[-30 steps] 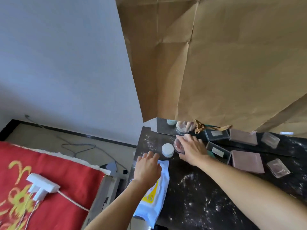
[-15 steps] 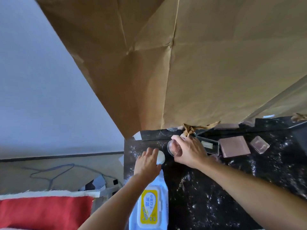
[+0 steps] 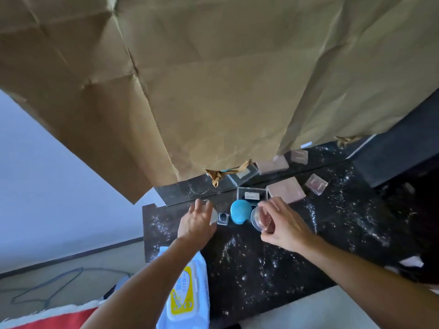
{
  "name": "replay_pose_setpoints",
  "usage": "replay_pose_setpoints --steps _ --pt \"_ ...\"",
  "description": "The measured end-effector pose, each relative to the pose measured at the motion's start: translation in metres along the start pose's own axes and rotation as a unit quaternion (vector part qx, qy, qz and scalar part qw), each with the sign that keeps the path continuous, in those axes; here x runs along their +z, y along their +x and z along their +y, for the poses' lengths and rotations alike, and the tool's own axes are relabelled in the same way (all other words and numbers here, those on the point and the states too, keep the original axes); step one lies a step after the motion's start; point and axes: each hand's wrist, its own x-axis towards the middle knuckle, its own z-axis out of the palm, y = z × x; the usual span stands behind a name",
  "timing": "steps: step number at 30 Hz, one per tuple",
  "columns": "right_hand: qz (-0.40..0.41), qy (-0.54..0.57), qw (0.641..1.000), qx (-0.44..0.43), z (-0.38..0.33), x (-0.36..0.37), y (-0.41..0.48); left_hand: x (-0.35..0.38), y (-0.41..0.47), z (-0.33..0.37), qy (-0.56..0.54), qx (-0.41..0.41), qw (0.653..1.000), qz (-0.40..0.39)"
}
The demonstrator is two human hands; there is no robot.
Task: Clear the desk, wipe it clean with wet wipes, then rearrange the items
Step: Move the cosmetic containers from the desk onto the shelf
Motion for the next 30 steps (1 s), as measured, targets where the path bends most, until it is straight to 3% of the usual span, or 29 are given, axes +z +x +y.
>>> replay_pose_setpoints --steps 8,18,30 --pt "0.079 -0.008 0.996 0.036 0.081 -0.038 -0.117 -0.005 -0.04 0.141 0.024 0.074 0.997 0.021" --pt "0.122 -0.01 0.981 0.153 0.215 -0.086 -0.28 0.028 -0.073 0.347 0.039 0.19 0.981 0.01" --pt "0.127 -0.02 0.961 0.246 0.374 -0.143 -0.294 0.037 0.021 0.51 0.04 0.275 0.961 0.001"
